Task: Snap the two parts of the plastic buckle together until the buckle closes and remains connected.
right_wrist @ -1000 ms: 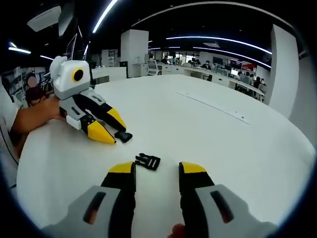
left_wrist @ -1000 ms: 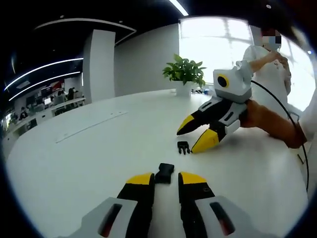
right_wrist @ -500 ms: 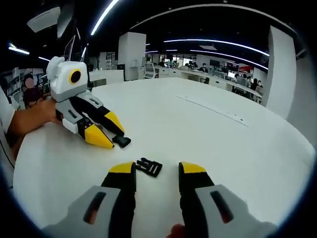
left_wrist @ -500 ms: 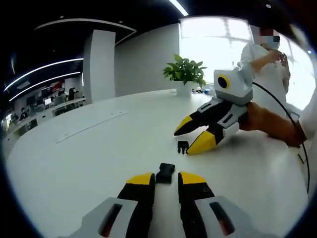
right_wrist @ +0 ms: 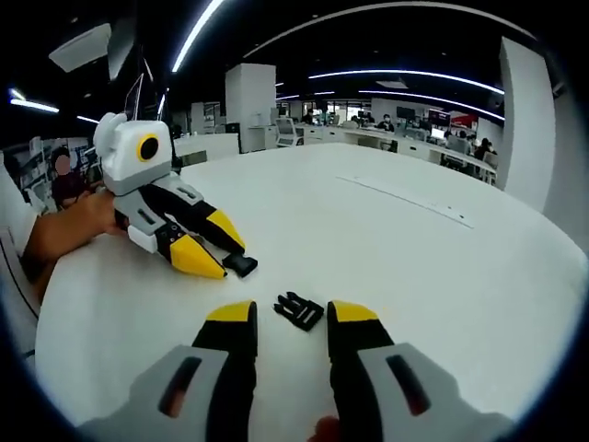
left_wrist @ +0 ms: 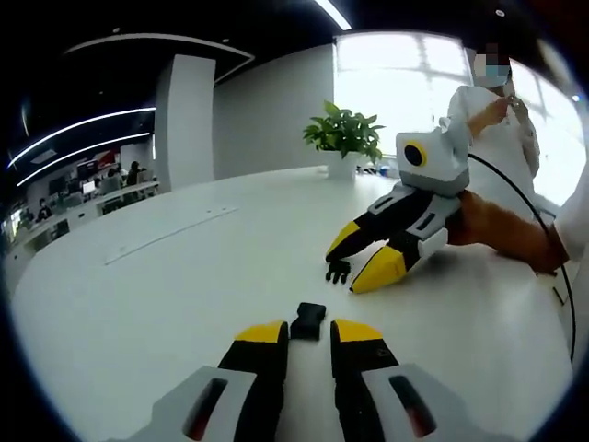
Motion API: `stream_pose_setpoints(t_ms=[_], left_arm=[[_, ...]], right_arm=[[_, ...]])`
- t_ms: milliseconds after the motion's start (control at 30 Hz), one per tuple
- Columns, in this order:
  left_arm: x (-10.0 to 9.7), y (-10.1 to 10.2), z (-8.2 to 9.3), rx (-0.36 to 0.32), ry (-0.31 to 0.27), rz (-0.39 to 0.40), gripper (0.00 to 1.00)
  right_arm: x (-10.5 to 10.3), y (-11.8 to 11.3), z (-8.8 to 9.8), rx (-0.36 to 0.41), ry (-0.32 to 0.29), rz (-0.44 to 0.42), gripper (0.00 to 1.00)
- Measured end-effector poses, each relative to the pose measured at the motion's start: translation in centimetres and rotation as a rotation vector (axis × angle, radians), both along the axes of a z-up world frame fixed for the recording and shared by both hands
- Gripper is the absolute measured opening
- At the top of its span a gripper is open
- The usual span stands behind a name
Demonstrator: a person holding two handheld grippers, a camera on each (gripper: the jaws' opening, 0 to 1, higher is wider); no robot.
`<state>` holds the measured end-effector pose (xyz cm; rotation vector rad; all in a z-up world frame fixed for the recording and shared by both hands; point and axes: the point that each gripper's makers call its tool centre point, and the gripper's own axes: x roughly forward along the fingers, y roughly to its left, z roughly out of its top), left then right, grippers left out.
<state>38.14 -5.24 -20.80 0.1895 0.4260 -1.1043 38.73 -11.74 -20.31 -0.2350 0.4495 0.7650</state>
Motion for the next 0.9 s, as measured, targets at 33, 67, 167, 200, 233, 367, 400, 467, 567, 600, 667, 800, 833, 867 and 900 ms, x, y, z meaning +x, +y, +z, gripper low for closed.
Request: stream_pose_setpoints(t_ms=[33,67,167,200,233,367,400,467,567,600,667,800,833,867,900], left_arm=[[0.0,0.0,0.0,0.0,0.0,0.001,0.18],[0.0,0.0,0.0,-0.001,0.0,0.002,0.18],[0.0,0.0,0.0,0.002,-0.002,0.007,0.18],[0.0,0.0,0.0,0.003,-0.004,0.007,0.18],[0.0,0.0,0.0,0.003,-0.004,0.007,0.18],[0.0,0.1,0.0,0.004,-0.002,0.009,0.18],[0.0,0.1,0.0,0.004,-0.001,0.011,0.18],[0.1,0.2,0.0,0.004,-0.006,0.015,0.18],[0.1,0.2,0.1,0.003,-0.006,0.016,0.18],[0.1,0.2,0.0,0.004,-0.004,0.016,0.18],[0.1,0.1,0.1,0.003,-0.005,0.015,0.18],[0.2,0.1,0.1,-0.003,-0.001,0.014,0.18],[0.2,0.1,0.1,-0.004,-0.001,0.014,0.18],[0.2,0.0,0.1,-0.005,-0.002,0.013,0.18],[0.2,0.0,0.1,-0.006,-0.001,0.012,0.18]], right_arm=[[-0.1,0.0,0.0,-0.003,0.0,0.003,0.25],[-0.2,-0.1,0.0,-0.01,-0.001,0.006,0.24],[0.0,-0.2,0.0,-0.014,-0.011,-0.003,0.24],[0.1,-0.3,0.0,-0.014,-0.017,-0.008,0.24],[0.2,-0.3,0.0,-0.014,-0.018,-0.01,0.23],[0.6,-0.3,0.0,-0.009,-0.023,-0.033,0.22],[0.7,-0.4,0.0,-0.011,-0.021,-0.051,0.23],[0.8,-0.4,0.1,-0.019,-0.032,-0.061,0.22],[0.9,-0.2,0.1,-0.025,-0.045,-0.063,0.21],[1.0,-0.2,0.1,-0.027,-0.048,-0.062,0.21],[1.0,-0.2,0.1,-0.025,-0.048,-0.059,0.2],[1.0,-0.2,0.1,-0.02,-0.04,-0.066,0.2],[1.0,-0.3,0.1,-0.018,-0.037,-0.069,0.2],[0.9,-0.3,0.1,-0.019,-0.034,-0.068,0.2],[0.9,-0.3,0.1,-0.021,-0.033,-0.066,0.2]])
